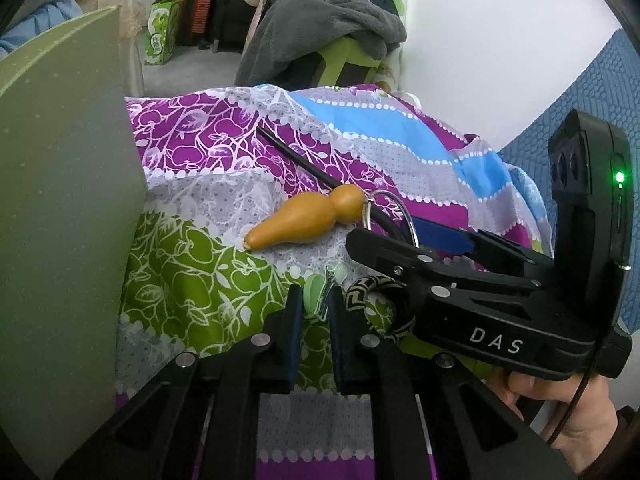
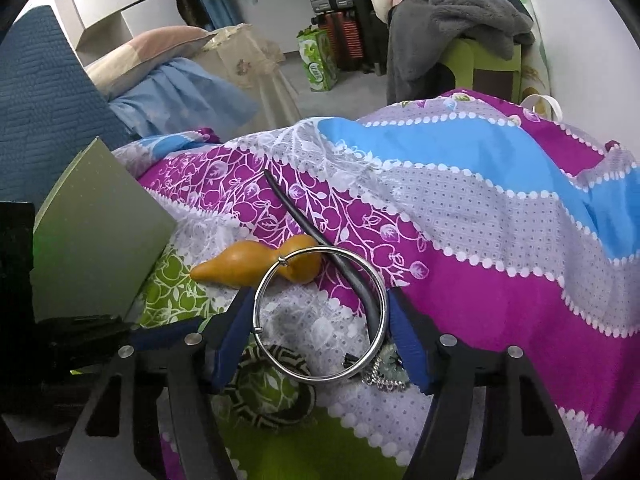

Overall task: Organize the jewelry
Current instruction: 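Grasp the silver hoop ring with the right tool while the left tool grasps the green charm, then carry the hoop ring and green charm over the white box with both tools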

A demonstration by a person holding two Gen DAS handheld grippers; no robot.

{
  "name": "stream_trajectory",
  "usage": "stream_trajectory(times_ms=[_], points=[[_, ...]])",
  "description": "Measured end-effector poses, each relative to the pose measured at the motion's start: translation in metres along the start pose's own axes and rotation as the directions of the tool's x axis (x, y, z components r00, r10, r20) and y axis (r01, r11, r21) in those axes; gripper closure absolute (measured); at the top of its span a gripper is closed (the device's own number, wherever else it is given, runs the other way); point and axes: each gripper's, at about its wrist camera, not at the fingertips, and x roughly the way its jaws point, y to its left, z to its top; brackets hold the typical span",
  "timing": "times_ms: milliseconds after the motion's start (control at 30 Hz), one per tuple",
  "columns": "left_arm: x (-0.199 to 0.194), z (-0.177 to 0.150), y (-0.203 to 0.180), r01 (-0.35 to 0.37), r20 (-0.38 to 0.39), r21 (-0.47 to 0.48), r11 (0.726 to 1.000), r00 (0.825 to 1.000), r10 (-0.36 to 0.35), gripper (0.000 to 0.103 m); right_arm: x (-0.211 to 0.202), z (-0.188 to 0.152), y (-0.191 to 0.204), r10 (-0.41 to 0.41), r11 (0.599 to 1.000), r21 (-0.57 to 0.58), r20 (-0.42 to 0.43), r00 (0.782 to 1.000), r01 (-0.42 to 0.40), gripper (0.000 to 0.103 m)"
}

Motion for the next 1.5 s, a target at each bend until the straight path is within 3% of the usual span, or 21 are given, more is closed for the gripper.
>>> stream_trajectory(times_ms=[200,667,1100,1500], points=[[-0.010,-0.002,-0.005,0.001,0.002,0.019,1.000,1.000,-0.001,0.092,-0.020,-0.006,0.000,-0.033,0.999,0.032,0.029,0.999,0.032,0.039],[-0.049,-0.013,-0.012,0.023,0.033,0.047,0.999,0.999,-0.024,0.092,-0.069,-0.047,0.007,-0.213,0.968,0.135,0.012,0.977,0.210,0.039],[-0.091,-0.029,-0.011,0.027,0.024,0.079,0.996,0.999,-0.029,0.092,-0.119,-0.081,0.036,-0.289,0.924,0.259,-0.005,0.957,0.280,0.039],[-0.151,-0.011,-0.016,0.023,0.066,0.118,0.993,0.997,-0.031,0.092,-0.160,-0.072,0.062,-0.310,0.909,0.295,0.011,0.951,0.293,0.039]])
